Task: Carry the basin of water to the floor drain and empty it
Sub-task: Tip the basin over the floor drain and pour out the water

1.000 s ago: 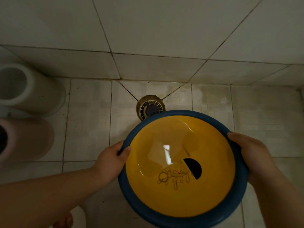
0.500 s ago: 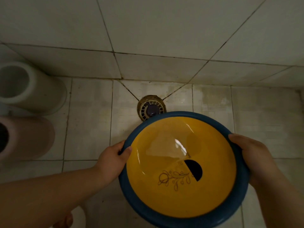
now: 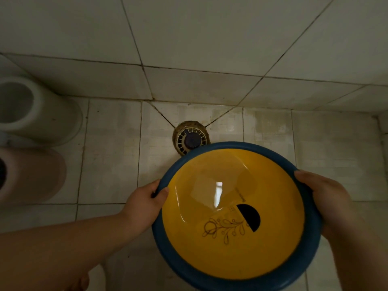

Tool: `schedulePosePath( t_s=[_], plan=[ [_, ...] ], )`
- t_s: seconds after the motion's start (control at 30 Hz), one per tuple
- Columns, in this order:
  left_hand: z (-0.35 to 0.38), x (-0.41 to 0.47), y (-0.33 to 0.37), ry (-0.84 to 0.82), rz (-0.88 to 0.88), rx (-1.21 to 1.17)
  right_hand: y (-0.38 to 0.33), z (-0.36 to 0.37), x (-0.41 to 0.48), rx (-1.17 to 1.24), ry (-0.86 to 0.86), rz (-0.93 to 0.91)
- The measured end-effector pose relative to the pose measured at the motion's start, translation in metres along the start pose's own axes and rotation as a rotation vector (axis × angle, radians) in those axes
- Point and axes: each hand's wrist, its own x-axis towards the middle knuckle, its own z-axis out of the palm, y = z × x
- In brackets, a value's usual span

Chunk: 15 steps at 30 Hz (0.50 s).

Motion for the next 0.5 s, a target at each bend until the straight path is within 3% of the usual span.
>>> schedulePosePath(
  t_s=[0.5],
  plan=[
    [0.0051, -0.0012, -0.0022, 0.017, -0.035, 0.002, -0.001, -0.0083, -0.003, 0.01, -0.003, -0.012]
  ],
)
